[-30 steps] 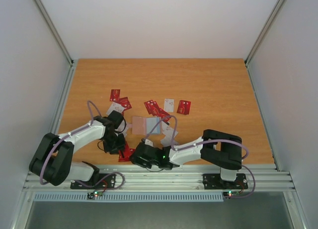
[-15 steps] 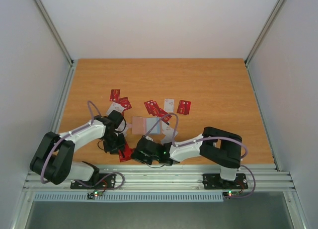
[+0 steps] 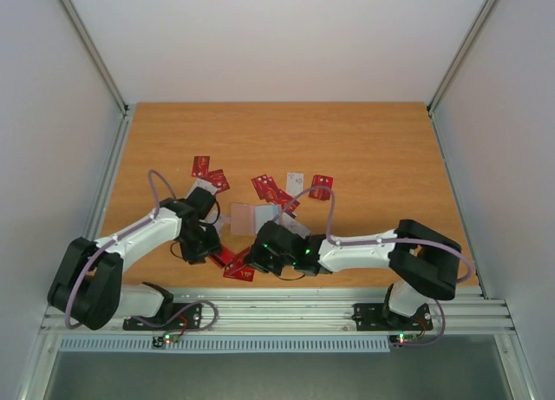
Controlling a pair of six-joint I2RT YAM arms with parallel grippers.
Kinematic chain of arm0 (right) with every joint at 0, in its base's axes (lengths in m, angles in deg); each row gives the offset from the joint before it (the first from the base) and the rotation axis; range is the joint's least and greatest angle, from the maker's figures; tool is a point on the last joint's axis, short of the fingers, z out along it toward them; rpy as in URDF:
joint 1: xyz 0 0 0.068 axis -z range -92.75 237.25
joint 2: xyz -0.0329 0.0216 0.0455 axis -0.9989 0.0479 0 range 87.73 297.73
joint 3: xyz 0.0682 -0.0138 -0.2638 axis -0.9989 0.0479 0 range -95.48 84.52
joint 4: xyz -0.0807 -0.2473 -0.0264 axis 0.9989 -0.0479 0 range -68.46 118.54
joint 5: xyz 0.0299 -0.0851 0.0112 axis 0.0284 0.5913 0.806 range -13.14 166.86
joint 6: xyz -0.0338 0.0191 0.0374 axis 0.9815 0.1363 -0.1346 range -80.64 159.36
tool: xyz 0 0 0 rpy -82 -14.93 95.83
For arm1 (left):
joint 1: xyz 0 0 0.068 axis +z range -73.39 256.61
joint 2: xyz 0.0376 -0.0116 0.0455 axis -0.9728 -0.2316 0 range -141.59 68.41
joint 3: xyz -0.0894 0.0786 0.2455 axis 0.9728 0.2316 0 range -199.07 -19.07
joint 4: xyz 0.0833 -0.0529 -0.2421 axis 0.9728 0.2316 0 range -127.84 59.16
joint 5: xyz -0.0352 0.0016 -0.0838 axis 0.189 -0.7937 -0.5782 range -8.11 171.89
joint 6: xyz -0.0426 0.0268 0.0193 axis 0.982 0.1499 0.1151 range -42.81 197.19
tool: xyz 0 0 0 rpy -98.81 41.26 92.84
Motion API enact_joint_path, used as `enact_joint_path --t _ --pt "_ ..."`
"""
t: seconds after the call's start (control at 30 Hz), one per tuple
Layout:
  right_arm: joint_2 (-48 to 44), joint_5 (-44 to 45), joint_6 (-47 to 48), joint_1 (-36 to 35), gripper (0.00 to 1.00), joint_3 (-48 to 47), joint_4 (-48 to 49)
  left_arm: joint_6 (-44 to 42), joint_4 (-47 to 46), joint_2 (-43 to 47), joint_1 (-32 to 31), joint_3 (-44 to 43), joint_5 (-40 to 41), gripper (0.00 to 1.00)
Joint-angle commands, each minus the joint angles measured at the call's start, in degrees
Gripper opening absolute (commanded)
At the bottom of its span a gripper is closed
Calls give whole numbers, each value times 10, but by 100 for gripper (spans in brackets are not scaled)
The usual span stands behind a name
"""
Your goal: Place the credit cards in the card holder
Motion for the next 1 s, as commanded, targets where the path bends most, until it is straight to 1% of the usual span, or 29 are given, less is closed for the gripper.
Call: enact_joint_path --t 0.0,0.13,0.23,0.37,0.43,0.6,0.7,0.87,0.97 --pt "-53 -34 53 30 1 4 -123 -4 35 23 -3 -39 34 54" --pt "-107 -68 115 61 1 -18 -218 -6 62 45 -4 -69 47 57" --pt "-143 -104 180 88 1 -50 -299 -20 82 68 -3 -91 55 61" --pt "-183 -159 275 150 1 -95 -399 -82 100 100 -3 -134 67 67" --pt "-194 -191 319 186 1 -120 -444 -115 85 122 -3 -150 55 69" --pt "-193 -331 455 278 1 -195 -519 -216 16 164 -3 -183 -56 74" --pt "-182 -415 514 321 1 -253 -545 -255 -11 177 -3 -212 -102 74" --pt "-146 -493 613 343 1 -342 -612 -307 -48 184 -3 -262 -183 77" --pt "-135 -541 633 354 1 -355 -608 -331 -41 168 -3 -294 -244 77"
